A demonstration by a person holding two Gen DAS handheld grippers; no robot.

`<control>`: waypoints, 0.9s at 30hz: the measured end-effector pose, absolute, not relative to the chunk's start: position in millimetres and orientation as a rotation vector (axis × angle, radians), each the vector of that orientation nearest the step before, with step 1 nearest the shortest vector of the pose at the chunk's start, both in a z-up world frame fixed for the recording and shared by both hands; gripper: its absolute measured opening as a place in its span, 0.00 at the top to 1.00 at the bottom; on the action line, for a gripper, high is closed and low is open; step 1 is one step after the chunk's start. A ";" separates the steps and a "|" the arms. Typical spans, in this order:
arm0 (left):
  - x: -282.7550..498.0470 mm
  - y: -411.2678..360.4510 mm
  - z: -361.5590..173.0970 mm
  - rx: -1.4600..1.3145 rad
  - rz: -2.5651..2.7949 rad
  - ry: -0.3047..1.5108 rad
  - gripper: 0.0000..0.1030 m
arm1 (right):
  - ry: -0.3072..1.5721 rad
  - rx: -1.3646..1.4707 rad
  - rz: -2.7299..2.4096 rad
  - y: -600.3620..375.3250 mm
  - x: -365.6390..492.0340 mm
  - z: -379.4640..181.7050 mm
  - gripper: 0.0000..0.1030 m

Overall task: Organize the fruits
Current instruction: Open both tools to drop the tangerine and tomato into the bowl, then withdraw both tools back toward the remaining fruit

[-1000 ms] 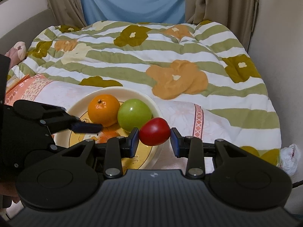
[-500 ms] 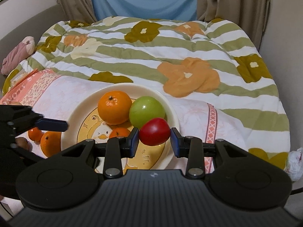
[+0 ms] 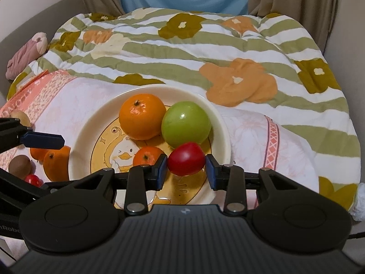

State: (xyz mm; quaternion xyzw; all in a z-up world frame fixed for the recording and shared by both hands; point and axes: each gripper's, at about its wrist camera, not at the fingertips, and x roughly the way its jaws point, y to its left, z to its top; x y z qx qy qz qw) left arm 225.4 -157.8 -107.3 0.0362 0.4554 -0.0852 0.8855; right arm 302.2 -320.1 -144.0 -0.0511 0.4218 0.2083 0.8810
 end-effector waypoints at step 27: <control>165.9 -122.4 -40.6 0.043 -0.112 0.814 0.19 | 0.737 -0.070 0.342 -321.4 235.6 -66.8 0.00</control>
